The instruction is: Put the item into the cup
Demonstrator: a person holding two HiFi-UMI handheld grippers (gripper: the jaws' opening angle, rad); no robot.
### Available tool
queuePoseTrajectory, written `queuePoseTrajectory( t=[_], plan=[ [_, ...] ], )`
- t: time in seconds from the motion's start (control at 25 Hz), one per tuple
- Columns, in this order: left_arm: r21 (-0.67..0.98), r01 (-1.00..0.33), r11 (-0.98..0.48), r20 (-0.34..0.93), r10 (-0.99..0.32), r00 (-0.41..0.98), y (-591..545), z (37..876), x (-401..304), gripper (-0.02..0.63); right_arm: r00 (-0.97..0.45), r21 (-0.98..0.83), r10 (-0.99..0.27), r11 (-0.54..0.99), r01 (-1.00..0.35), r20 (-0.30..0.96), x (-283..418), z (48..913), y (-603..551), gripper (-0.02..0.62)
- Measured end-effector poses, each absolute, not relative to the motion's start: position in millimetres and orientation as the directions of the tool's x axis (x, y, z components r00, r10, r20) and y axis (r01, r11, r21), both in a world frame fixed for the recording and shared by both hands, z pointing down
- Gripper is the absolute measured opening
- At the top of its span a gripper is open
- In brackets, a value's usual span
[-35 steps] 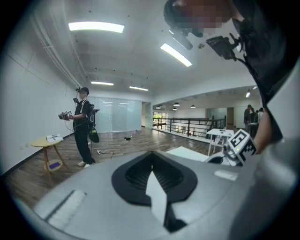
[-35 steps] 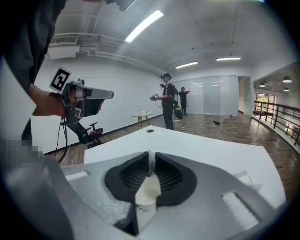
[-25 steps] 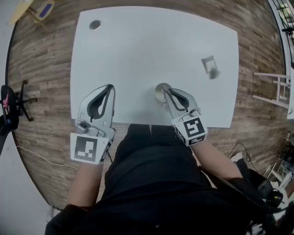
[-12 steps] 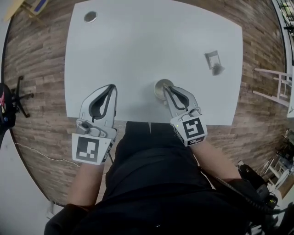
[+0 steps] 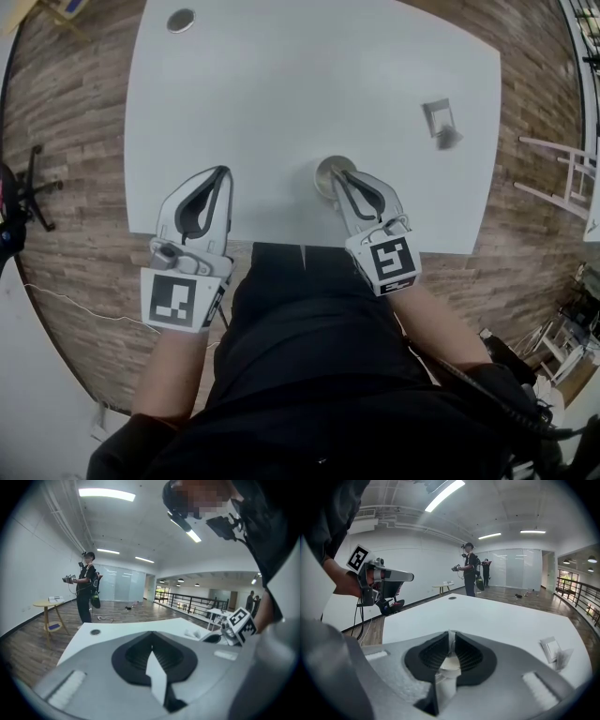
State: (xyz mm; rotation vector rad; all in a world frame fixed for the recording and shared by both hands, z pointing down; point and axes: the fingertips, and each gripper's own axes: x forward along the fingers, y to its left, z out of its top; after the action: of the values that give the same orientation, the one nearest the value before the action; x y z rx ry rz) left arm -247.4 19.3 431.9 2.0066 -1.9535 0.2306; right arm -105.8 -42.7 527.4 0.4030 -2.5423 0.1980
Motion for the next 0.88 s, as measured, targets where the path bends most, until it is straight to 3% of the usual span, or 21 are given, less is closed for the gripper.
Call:
queuePoseTrajectory(
  t=[0.28, 0.44, 0.88],
  plan=[
    [0.131, -0.991, -0.009, 0.344, -0.937, 0.054, 18.1, 437.1, -249.3, -0.002, -0.795, -0.055, -0.241, 0.944, -0.324, 0.557, -107.3, 528.3, -42.5, 0.045],
    [0.138, -0.99, -0.003, 0.343, -0.938, 0.05, 16.7, 435.7, -250.9, -0.002, -0.794, -0.036, -0.251, 0.945, -0.324, 0.554, -107.2, 526.8, -43.9, 0.114],
    [0.097, -0.994, -0.042, 0.333, -0.94, 0.072, 15.0, 431.0, -247.5, -0.002, -0.801, -0.029, -0.271, 0.941, -0.338, 0.534, -105.4, 520.4, -46.9, 0.114]
  ],
)
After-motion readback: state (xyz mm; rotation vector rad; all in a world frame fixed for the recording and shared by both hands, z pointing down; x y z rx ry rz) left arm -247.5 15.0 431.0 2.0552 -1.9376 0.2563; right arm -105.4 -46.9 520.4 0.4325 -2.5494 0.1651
